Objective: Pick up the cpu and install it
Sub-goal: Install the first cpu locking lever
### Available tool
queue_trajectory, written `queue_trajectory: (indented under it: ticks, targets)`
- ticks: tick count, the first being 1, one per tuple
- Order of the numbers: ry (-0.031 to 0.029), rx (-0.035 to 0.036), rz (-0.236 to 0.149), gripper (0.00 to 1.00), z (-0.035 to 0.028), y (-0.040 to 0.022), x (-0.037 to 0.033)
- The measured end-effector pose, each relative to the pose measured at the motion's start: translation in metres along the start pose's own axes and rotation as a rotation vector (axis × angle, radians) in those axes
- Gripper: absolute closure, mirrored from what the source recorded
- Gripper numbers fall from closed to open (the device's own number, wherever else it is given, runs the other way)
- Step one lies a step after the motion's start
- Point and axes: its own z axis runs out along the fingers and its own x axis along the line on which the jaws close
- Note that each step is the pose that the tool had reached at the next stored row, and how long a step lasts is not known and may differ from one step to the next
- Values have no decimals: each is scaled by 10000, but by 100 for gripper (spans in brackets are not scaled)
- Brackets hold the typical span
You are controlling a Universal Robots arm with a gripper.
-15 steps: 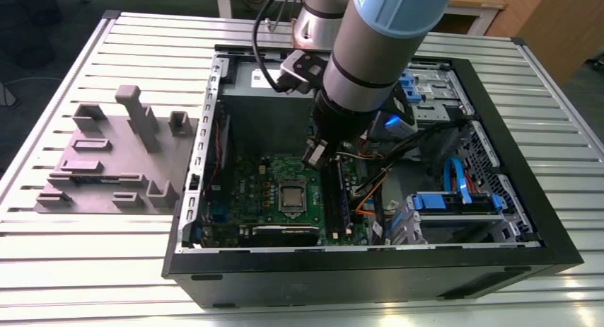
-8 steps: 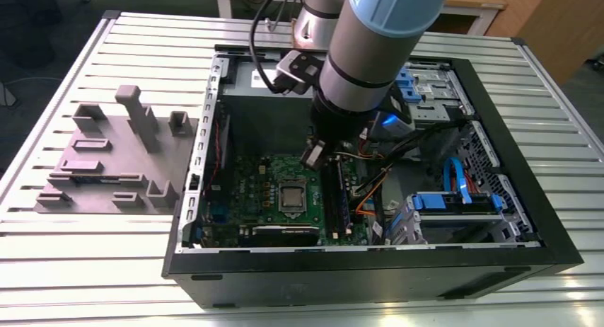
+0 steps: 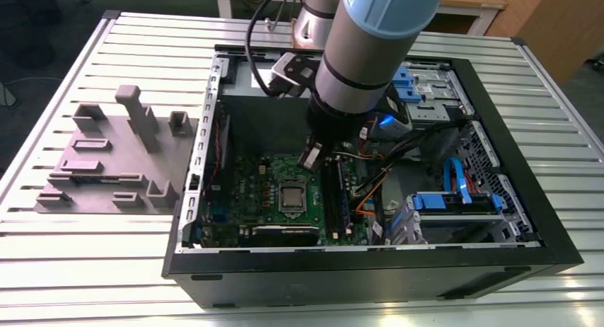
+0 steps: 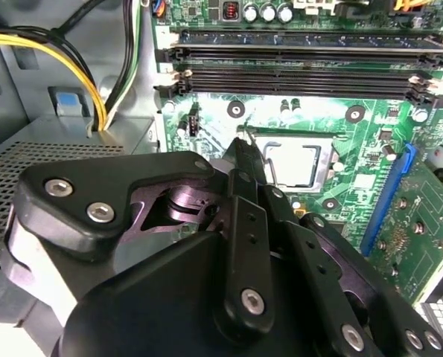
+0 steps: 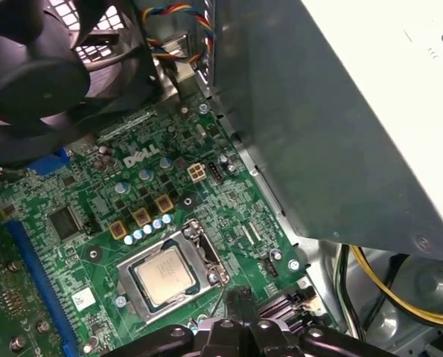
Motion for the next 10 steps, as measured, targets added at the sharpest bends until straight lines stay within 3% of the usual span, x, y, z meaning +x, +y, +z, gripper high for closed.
queue_trajectory:
  ticks: [4, 10]
  targets:
    - [-9, -6, -26, 90, -2, -5, 24]
    - [65, -24, -620, 90, -1, 7, 40]
